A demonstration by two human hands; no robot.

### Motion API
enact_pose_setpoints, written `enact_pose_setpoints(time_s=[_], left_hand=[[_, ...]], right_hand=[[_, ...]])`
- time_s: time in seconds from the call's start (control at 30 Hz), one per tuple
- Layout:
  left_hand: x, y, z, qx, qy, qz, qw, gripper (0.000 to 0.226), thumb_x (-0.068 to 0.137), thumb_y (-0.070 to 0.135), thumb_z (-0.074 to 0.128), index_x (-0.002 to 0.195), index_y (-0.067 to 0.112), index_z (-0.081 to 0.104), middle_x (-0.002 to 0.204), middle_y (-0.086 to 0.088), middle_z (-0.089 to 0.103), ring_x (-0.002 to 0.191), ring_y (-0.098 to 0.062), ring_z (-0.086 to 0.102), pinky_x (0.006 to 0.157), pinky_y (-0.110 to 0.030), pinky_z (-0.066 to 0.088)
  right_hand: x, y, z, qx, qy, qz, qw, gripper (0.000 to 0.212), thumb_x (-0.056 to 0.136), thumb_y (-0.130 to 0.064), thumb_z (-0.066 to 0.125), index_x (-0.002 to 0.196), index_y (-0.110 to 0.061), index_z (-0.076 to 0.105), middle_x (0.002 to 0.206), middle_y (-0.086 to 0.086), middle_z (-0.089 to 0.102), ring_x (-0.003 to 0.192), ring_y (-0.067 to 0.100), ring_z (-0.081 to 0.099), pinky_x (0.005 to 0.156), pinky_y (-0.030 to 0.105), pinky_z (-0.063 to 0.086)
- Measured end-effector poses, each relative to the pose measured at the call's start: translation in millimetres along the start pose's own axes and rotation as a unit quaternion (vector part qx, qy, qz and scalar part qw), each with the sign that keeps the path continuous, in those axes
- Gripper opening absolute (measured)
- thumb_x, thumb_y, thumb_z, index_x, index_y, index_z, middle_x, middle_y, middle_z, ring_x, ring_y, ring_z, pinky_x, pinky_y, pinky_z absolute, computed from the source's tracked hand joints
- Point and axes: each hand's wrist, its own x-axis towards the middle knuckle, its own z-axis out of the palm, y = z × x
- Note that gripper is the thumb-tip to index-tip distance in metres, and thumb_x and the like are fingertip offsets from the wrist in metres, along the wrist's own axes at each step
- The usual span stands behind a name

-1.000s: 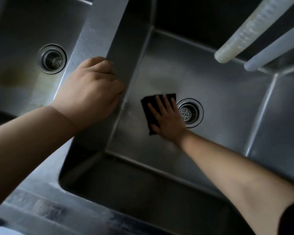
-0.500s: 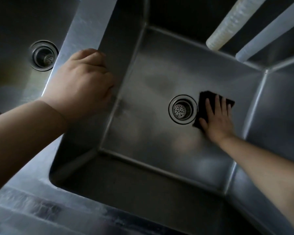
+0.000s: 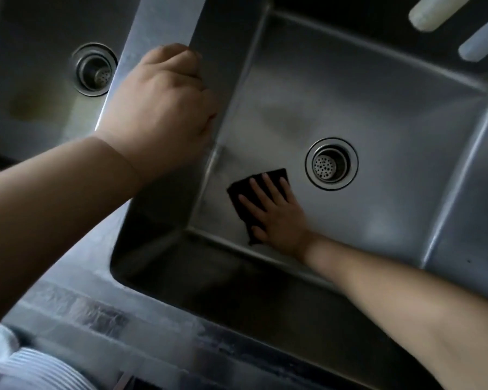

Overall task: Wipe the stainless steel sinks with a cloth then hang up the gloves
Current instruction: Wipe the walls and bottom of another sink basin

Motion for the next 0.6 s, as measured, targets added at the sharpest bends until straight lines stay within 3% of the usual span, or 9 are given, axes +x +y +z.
enact_pose_setpoints(time_s=[0.13, 0.3, 0.43, 0.53, 0.6], left_hand=[[0, 0, 0, 0.010, 0.004, -0.002, 1.000, 0.028, 0.086, 0.014, 0.045, 0.074, 0.004, 0.068, 0.072, -0.015, 0.065, 0.094, -0.033, 0.058, 0.096, -0.038, 0.037], [2, 0, 1, 0.018, -0.009, -0.001, 1.000, 0.028, 0.085, 0.016, 0.045, 0.075, 0.005, 0.068, 0.072, -0.014, 0.064, 0.092, -0.032, 0.058, 0.095, -0.039, 0.038], [1, 1, -1, 0.038, -0.021, 0.011, 0.999, 0.029, 0.088, 0.015, 0.043, 0.073, 0.005, 0.066, 0.071, -0.014, 0.064, 0.089, -0.033, 0.058, 0.096, -0.041, 0.040], [1, 4, -5, 0.039, -0.003, 0.051, 0.998, 0.029, 0.088, 0.011, 0.044, 0.067, 0.006, 0.062, 0.066, -0.015, 0.061, 0.079, -0.033, 0.058, 0.089, -0.043, 0.044], [-1, 5, -5, 0.038, -0.001, 0.102, 0.994, 0.026, 0.089, 0.007, 0.046, 0.067, 0.006, 0.060, 0.066, -0.015, 0.059, 0.074, -0.033, 0.058, 0.077, -0.044, 0.045]], right_hand=[[46, -37, -5, -0.005, 0.002, -0.028, 1.000, 0.066, 0.080, -0.049, 0.052, 0.142, -0.029, 0.041, 0.150, 0.012, 0.036, 0.138, 0.036, 0.031, 0.109, 0.059, 0.020], [40, -48, 2, -0.018, -0.004, -0.100, 0.995, 0.061, 0.087, -0.049, 0.051, 0.144, -0.030, 0.038, 0.151, 0.010, 0.034, 0.140, 0.033, 0.028, 0.111, 0.057, 0.015], [12, -44, 4, 0.006, -0.038, -0.157, 0.987, 0.065, 0.085, -0.039, 0.057, 0.145, -0.026, 0.036, 0.154, 0.011, 0.026, 0.143, 0.034, 0.020, 0.112, 0.054, 0.001], [-18, -26, 4, 0.022, -0.039, -0.164, 0.986, 0.061, 0.084, -0.036, 0.062, 0.141, -0.025, 0.043, 0.151, 0.011, 0.033, 0.140, 0.034, 0.027, 0.113, 0.055, 0.017], [-42, -5, 8, -0.001, -0.051, -0.169, 0.984, 0.063, 0.085, -0.040, 0.060, 0.143, -0.027, 0.039, 0.152, 0.010, 0.030, 0.141, 0.033, 0.023, 0.113, 0.055, 0.016]])
